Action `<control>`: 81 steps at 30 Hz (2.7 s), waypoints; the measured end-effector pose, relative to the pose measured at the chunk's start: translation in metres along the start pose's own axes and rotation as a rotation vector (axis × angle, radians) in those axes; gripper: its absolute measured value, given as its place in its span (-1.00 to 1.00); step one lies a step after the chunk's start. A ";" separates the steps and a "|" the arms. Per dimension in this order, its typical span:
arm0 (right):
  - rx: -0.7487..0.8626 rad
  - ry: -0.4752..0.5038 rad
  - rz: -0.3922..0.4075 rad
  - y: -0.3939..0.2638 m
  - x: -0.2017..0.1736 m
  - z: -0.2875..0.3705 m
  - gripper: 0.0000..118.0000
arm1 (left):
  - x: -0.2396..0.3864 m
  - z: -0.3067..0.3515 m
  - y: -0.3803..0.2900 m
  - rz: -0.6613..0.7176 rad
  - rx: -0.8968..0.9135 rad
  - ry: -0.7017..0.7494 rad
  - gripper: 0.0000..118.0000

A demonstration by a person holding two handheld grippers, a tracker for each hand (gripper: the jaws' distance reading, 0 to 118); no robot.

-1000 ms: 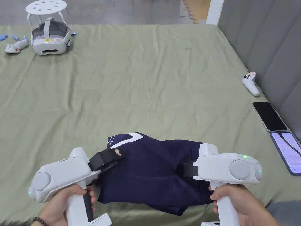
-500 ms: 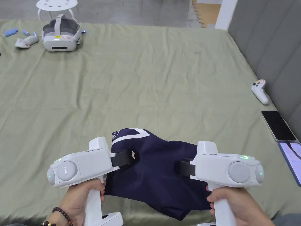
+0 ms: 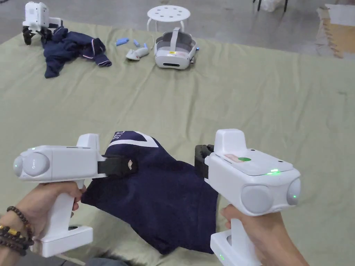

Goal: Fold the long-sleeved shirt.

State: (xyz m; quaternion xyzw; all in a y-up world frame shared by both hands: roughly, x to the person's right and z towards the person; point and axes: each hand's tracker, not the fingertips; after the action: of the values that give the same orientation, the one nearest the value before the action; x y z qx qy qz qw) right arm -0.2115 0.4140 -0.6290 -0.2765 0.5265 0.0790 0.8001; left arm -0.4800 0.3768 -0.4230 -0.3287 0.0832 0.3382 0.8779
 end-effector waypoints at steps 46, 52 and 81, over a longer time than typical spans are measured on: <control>0.526 -0.656 0.027 -0.066 0.212 0.291 -1.00 | 0.360 -0.083 -0.111 -0.537 0.776 0.268 -0.94; 0.559 -0.703 0.031 -0.088 0.207 0.294 -1.00 | 0.352 -0.087 -0.141 -0.571 0.767 0.305 -0.94; 0.493 -0.703 0.066 -0.090 0.202 0.259 1.00 | 0.342 -0.085 -0.143 -0.530 0.782 0.291 0.88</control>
State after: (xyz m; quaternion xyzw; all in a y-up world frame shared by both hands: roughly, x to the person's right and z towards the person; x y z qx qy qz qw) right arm 0.1207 0.4418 -0.7001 -0.0163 0.2338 0.0658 0.9699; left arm -0.1218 0.4286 -0.5399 -0.0285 0.2391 -0.0026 0.9706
